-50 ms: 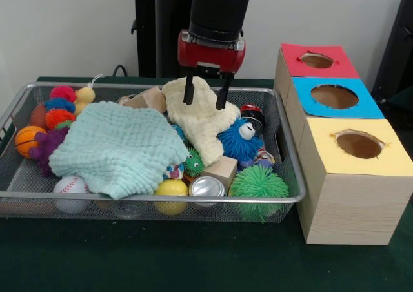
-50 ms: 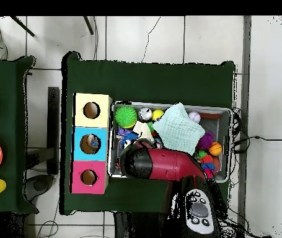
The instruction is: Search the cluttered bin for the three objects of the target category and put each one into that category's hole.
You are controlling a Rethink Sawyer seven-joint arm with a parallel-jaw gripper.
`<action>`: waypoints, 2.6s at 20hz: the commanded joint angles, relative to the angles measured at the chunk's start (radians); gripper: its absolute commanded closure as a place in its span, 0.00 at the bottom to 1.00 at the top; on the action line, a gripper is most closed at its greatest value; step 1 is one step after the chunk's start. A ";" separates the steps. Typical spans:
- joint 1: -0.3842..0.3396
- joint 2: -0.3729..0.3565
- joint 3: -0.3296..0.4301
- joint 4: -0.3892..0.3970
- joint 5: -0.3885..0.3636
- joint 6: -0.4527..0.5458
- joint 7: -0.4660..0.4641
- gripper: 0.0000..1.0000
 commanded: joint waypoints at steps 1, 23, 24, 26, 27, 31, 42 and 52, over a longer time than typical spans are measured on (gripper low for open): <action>-0.001 0.041 0.010 0.020 0.023 -0.048 0.187 0.00; 0.078 0.128 -0.045 0.006 0.079 -0.114 0.217 1.00; 0.080 0.129 -0.045 0.008 0.082 -0.114 0.218 1.00; 0.084 0.132 -0.047 0.005 0.085 -0.109 0.218 1.00; 0.082 0.131 -0.046 0.003 0.087 -0.103 0.215 1.00; 0.085 0.090 -0.058 0.015 0.092 -0.059 0.206 1.00; 0.040 0.108 -0.003 0.029 0.085 -0.130 0.184 0.00; 0.029 0.025 0.027 0.042 0.140 0.021 0.176 0.00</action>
